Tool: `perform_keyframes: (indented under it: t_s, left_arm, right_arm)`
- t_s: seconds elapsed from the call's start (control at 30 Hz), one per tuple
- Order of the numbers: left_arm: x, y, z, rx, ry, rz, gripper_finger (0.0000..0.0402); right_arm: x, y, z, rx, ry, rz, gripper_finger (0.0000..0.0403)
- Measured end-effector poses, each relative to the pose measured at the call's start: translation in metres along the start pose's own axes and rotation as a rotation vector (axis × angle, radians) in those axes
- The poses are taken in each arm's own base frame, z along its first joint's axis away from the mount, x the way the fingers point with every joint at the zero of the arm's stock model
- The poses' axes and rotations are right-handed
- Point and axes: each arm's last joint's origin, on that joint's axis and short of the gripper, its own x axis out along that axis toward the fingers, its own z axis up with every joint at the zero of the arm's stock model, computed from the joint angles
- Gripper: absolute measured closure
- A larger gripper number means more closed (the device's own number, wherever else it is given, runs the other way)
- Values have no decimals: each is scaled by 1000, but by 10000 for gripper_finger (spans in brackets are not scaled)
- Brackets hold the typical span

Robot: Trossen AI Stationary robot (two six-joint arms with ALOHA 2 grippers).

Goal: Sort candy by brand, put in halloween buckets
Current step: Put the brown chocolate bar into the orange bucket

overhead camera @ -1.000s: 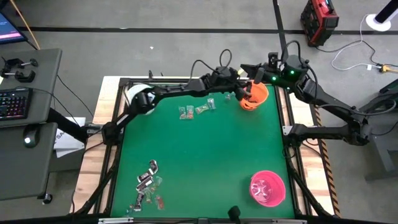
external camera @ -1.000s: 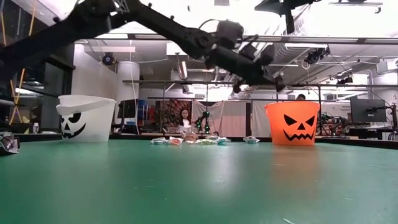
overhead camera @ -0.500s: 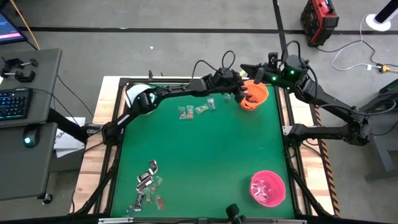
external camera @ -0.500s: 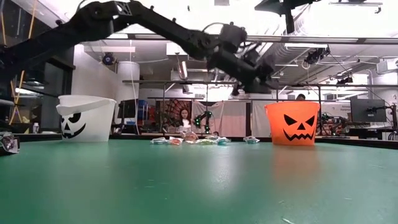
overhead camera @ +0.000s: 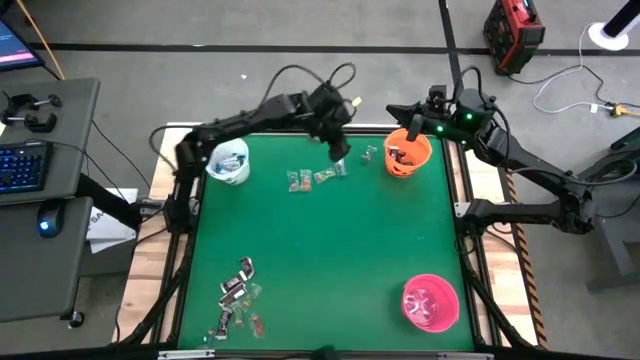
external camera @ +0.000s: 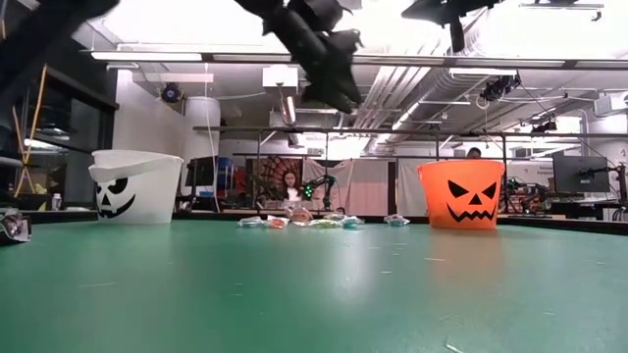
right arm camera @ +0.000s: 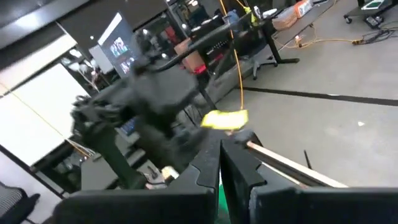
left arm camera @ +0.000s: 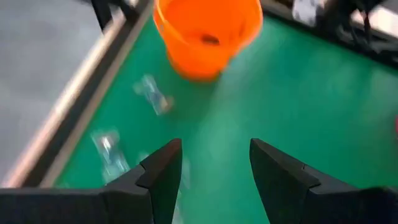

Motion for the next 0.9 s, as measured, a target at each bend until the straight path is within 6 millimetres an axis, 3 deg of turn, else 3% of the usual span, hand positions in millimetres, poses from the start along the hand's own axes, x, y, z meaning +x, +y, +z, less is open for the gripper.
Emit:
perform_keyframes:
  t_s: [0.17, 0.33, 0.57, 0.73, 0.9]
  left_arm:
    - [-15, -42, -61, -90, 56, -16, 224]
    - [-40, -96, -145, -185, 123, -52, 224]
    - [-83, -160, -248, -36, 265, -141, 224]
    - [-89, -176, -307, 160, 394, -65, 224]
    - [-84, -173, -337, 135, 454, -25, 224]
  right_arm:
    - [0, -4, -7, -12, 73, -38, 396]
    - [-1, -8, -16, -42, 164, -73, 396]
    - [5, -7, -24, -19, 288, 55, 396]
    - [13, 1, -34, 20, 344, 90, 396]
    - [21, 9, -46, 78, 402, 95, 396]
